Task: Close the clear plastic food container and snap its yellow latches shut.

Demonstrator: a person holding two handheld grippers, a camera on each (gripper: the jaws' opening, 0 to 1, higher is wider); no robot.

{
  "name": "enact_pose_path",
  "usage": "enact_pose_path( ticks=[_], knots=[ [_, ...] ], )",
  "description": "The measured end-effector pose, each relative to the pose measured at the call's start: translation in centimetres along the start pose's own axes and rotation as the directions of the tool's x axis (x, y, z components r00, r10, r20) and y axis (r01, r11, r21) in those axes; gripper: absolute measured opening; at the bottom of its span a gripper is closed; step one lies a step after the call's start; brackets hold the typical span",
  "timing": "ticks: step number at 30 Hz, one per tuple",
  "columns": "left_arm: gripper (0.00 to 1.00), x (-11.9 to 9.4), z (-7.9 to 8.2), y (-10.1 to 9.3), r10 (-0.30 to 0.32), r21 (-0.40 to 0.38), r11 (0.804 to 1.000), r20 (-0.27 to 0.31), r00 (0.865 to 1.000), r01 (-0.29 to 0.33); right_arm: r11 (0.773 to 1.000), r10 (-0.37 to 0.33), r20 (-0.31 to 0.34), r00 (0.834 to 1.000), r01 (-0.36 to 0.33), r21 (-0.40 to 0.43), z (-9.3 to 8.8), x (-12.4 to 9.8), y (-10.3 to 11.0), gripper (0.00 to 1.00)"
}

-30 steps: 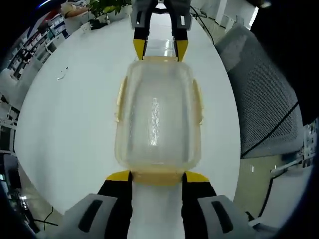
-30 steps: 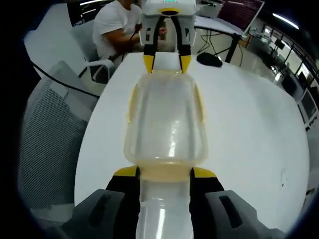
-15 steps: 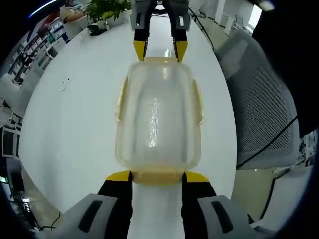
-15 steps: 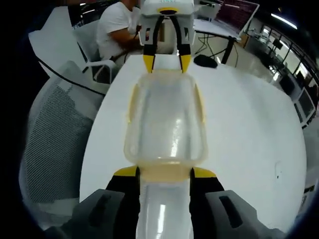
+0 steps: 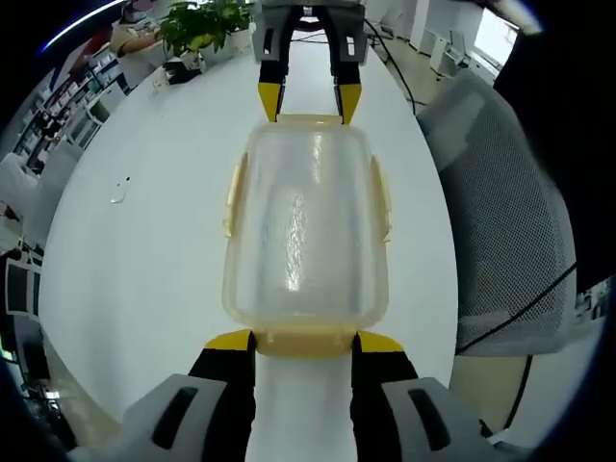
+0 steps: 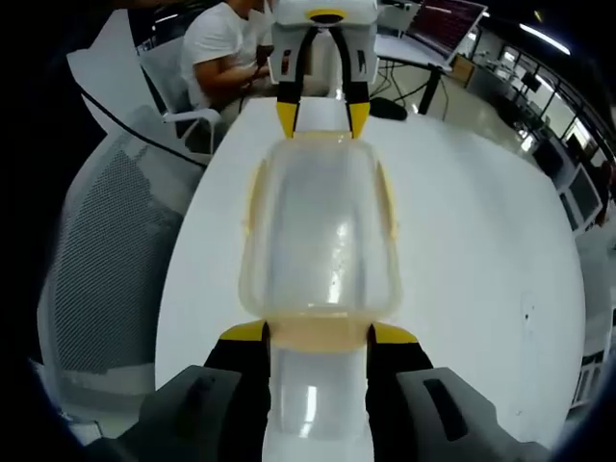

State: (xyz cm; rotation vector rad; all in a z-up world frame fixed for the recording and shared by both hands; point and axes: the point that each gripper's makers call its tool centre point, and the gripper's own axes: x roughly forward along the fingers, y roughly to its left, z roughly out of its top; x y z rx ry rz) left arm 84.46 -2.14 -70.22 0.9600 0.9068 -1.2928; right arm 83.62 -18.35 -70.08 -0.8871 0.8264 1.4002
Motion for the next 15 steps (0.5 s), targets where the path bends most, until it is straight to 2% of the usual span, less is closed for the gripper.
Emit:
enact_pose_path(
  ticks=[15],
  knots=[
    [0.32, 0.8, 4.2, 0.5, 0.009, 0.024, 1.000, 0.024, 1.000, -0.010, 1.000, -0.022, -0.015, 1.000, 0.022, 0.021, -3.8, -2.0, -0.2, 0.35]
  ],
)
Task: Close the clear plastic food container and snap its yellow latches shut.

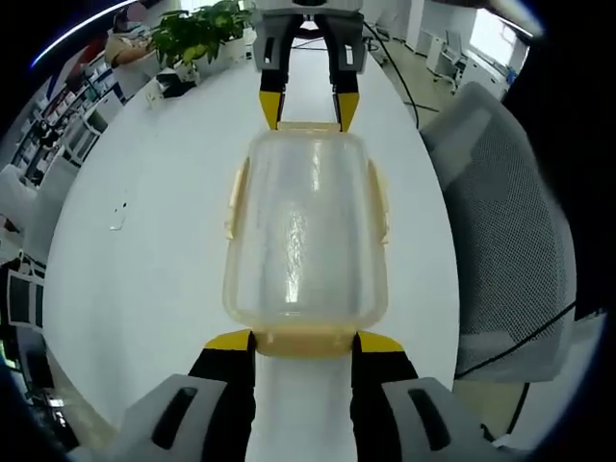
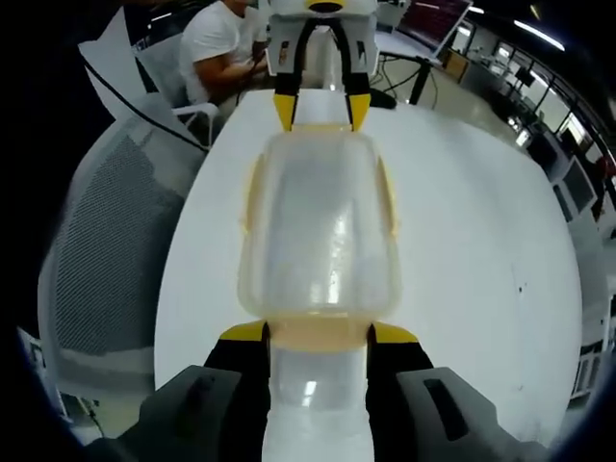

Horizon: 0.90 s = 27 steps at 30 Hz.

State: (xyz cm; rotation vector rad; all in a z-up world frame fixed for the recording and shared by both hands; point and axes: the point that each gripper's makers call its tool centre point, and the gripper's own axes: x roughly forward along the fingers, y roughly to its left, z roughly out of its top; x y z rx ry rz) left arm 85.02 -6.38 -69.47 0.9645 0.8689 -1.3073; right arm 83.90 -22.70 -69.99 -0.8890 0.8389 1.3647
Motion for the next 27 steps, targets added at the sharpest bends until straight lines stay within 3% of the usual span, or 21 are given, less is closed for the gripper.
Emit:
enact_pose_path(
  ticks=[10, 27],
  knots=[
    [0.32, 1.1, 2.8, 0.2, -0.013, 0.009, 1.000, 0.023, 1.000, 0.012, 1.000, 0.000, -0.019, 1.000, 0.000, 0.014, -2.5, -0.9, -0.1, 0.35],
    [0.32, 3.1, 5.9, 0.5, -0.030, 0.012, 0.999, 0.050, 0.998, 0.029, 0.999, 0.010, -0.051, 0.999, -0.008, 0.035, -6.1, -2.0, -0.3, 0.35]
  ],
)
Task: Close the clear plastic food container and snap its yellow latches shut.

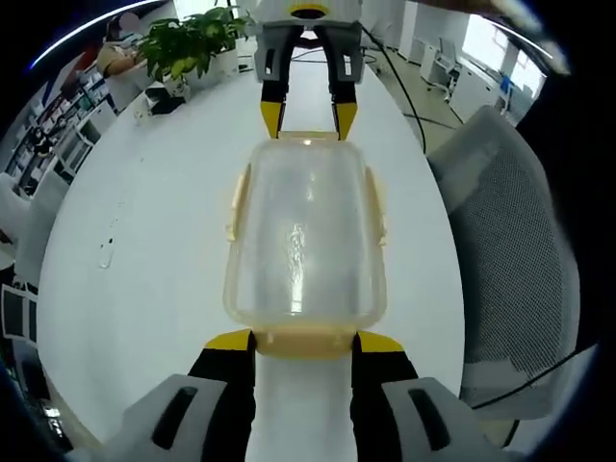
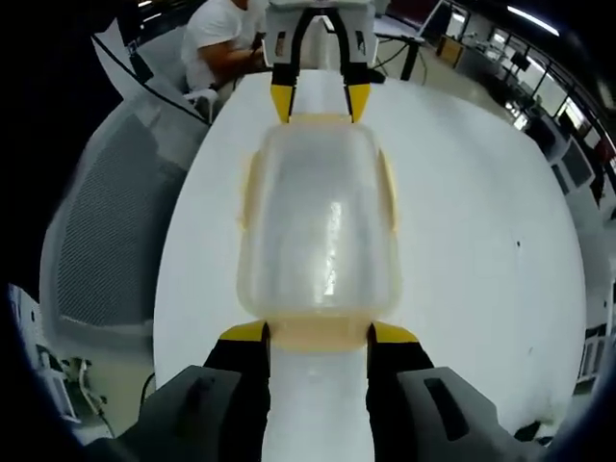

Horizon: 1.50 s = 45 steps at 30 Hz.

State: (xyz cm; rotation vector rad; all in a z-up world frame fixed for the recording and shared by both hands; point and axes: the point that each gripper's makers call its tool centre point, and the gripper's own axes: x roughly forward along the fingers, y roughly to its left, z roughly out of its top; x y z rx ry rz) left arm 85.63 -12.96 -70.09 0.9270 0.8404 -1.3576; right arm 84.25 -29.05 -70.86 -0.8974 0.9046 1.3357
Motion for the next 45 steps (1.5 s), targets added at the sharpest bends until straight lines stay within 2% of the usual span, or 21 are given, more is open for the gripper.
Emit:
enact_pose_path(
  ticks=[11, 22, 34, 45],
  knots=[
    [0.32, 1.3, 1.5, 0.0, -0.014, -0.006, 1.000, 0.015, 1.000, 0.014, 1.000, 0.004, -0.028, 1.000, -0.004, 0.003, -1.9, -0.2, -0.1, 0.35],
    [0.32, 2.6, 2.2, 0.1, -0.024, -0.011, 1.000, 0.027, 0.999, 0.024, 1.000, 0.010, -0.062, 0.998, -0.009, 0.009, -3.3, -0.2, -0.2, 0.36],
    [0.32, 3.7, 2.7, 0.2, -0.035, -0.007, 0.999, 0.026, 0.999, 0.035, 1.000, 0.015, -0.084, 0.996, -0.013, 0.025, -4.6, 0.1, -0.3, 0.36],
    [0.33, 4.3, 2.4, 0.1, -0.055, -0.005, 0.998, 0.015, 0.998, 0.055, 0.999, 0.021, -0.089, 0.996, -0.018, 0.030, -4.8, 0.6, -0.1, 0.37]
  ],
)
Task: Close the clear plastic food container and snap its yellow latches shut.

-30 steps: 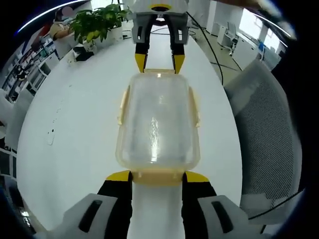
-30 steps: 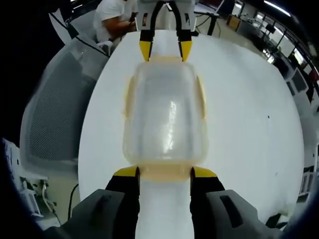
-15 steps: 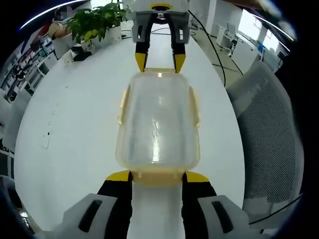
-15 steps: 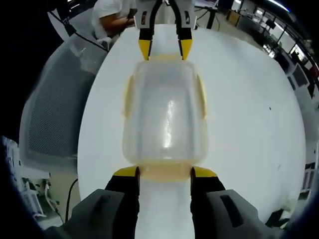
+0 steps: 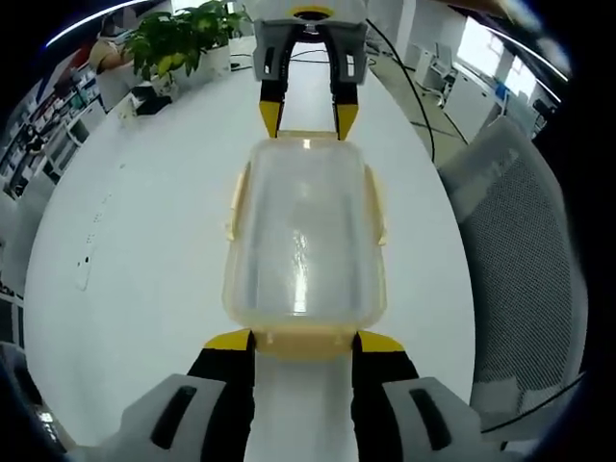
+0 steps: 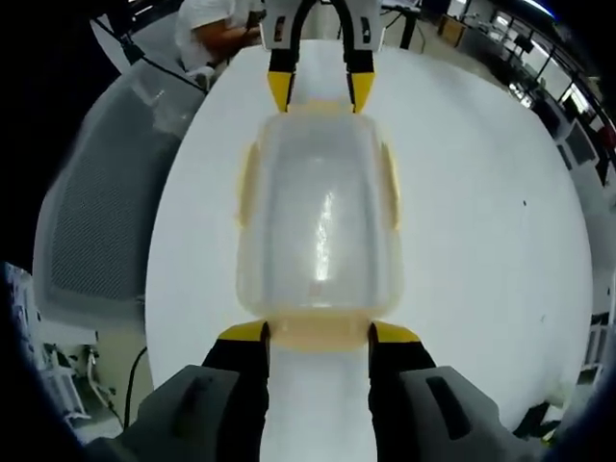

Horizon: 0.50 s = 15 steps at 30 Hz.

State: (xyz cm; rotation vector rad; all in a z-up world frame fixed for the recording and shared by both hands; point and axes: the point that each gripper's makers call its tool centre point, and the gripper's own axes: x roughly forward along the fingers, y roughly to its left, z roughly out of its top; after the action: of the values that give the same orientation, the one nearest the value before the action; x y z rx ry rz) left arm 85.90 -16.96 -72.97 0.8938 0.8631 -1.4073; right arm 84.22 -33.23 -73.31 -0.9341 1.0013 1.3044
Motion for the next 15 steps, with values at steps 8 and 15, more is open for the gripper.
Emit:
enact_pose_path(
  ticks=[8, 15],
  knots=[
    [0.34, -0.10, -0.04, -0.06, -0.001, 0.006, 1.000, 0.001, 1.000, 0.001, 1.000, -0.006, -0.008, 1.000, 0.006, -0.011, -0.23, 0.36, 0.01, 0.37],
    [0.34, -0.32, -0.06, -0.12, -0.002, 0.018, 1.000, 0.001, 1.000, 0.002, 1.000, -0.017, 0.000, 1.000, 0.017, 0.000, -0.27, 0.23, 0.02, 0.37]
  ],
)
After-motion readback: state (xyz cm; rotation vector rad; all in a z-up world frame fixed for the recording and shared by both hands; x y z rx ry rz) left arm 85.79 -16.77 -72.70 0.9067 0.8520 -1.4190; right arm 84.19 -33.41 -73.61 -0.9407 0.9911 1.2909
